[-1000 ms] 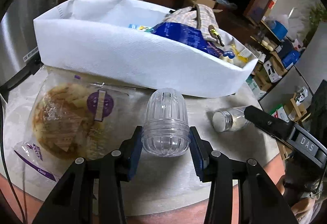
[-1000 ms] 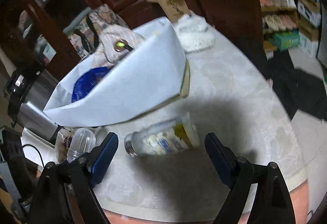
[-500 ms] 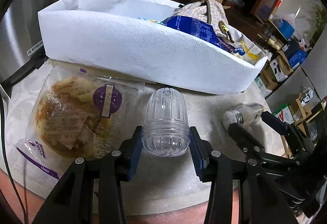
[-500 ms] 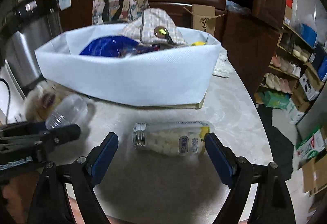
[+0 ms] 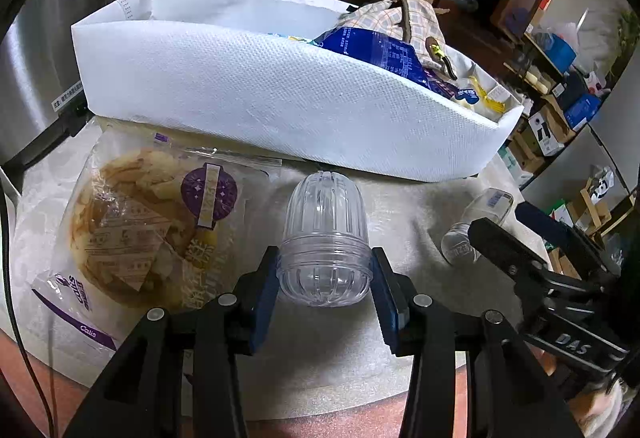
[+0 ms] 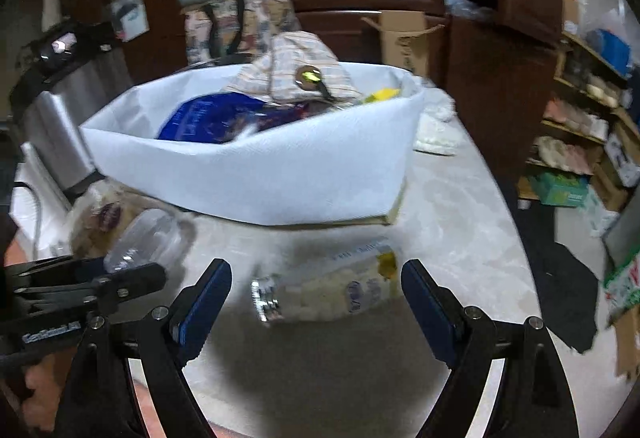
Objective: Organize objects
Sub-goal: 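Grasp the candy bottle with the right gripper while the left gripper holds the cup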
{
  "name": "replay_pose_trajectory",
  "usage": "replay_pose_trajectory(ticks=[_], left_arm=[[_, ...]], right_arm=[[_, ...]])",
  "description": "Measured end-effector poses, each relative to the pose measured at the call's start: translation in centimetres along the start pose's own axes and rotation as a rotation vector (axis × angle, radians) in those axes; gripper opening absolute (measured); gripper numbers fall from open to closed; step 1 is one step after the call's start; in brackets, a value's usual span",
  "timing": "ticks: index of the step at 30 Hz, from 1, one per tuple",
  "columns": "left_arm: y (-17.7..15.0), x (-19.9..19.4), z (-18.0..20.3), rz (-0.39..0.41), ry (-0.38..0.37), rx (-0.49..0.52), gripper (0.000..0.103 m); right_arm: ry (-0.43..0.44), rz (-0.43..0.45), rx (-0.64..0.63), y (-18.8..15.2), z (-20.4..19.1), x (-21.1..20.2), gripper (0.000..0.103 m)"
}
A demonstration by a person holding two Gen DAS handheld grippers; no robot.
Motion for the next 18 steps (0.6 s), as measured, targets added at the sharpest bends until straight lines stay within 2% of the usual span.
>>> replay_pose_trajectory(ticks=[2,5,8,10,13,18], left_arm=[[-0.1,0.1,-0.1,-0.002,0.000,0.000,0.043],[-0.1,0.0,-0.1,-0.002,0.001,0.002,0.043],[-0.3,0.0,-0.2,0.000,0.005,0.009,0.043],[-0.4,0.0,-0.3,-0.004,0.009,0.009,0.043],[-0.3,0.3,-0.1,-0.009,0.013,0.008,0.043],[-0.3,0.4,0.4,-0.011,0.013,0.017,0.043]], right_arm=[[0.027,-0.009,-0.052,0.0,-0.1,-0.1,0.087],[0.023,-0.032,-0.129,-0.5,0.4,0.6,0.087],[0.044,-0.081,-0.152,-1.3,0.6,1.4,0.087],[0.062,-0.075,-0.172,-1.2,0.2,1.4,0.087],[0.033,-0.045,-0.214,-0.8,0.1,1.3,0.087],[0.049,-0.082,-0.247,-1.0,-0.4,2.2,0.087]])
Point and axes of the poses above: each gripper's, at about its wrist camera, not at the fingertips, and x roughly the way its jaws point, z to its right, y to its top, the point moved 9 cm from there along x, roughly the way its jaws point, and after that the axes turned 8 degrees about x, right-handed, at the moved point
